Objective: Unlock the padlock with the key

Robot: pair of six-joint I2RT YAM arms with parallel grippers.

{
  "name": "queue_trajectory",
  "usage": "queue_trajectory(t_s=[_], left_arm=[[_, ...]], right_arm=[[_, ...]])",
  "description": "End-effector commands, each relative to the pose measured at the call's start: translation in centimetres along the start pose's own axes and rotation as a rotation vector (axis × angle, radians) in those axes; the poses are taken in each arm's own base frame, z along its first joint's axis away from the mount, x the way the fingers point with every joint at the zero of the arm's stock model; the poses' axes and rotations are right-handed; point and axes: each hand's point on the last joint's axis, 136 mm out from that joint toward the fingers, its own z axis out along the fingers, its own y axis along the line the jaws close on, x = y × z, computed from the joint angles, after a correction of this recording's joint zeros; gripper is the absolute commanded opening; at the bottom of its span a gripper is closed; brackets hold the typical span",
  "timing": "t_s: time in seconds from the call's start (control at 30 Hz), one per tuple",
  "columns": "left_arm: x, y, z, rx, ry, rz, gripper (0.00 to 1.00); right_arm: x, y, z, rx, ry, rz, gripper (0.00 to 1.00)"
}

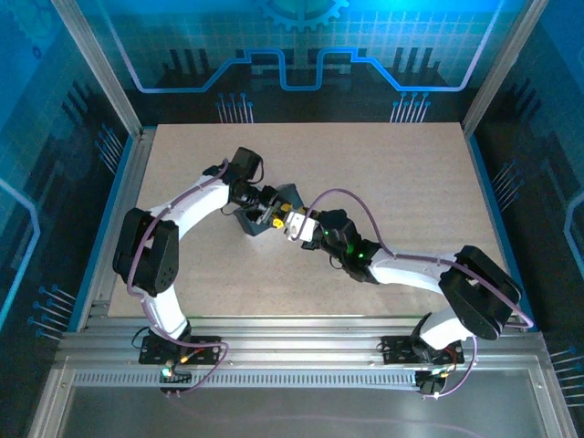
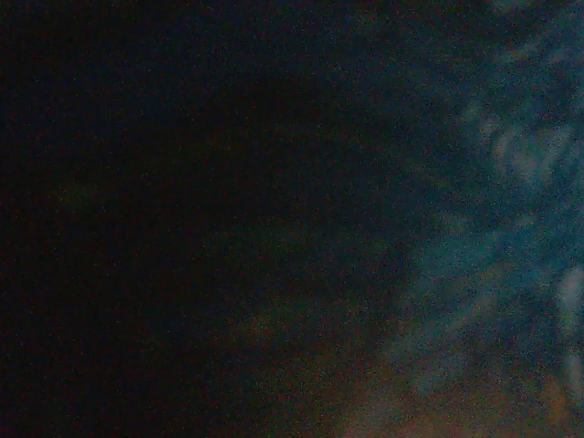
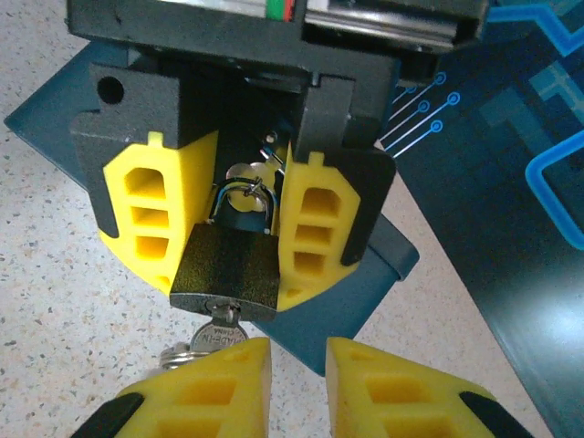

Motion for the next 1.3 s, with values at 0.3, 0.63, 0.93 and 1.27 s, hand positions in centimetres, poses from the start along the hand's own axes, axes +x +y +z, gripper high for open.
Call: queue_trajectory(t_s=[0.3,0.63,0.93,1.27], left_arm=[[1.4,0.2,-1.3,0.011,0.038,0.016,0.0],[1.7,-0.1,-1.8,0.024,0.038,0.017,0.0],[1.8,-0.1,-1.9,0.027,0.038,0.016,0.0],[1.8,0.4,-1.7,0.016,0.032,0.013,0.0]], right_arm=[[0.3,-1.2,-1.2,0.021,0.001,-0.016,0.29],[1.3,0.5,-0.7,-0.025,0.036,-0.053,0.27],[-0.6,0.8,0.6,-0.037,0.0,-0.044,0.1],[-1.3,1.4,1.6,-0.089,0.027,-0.003,0.03]])
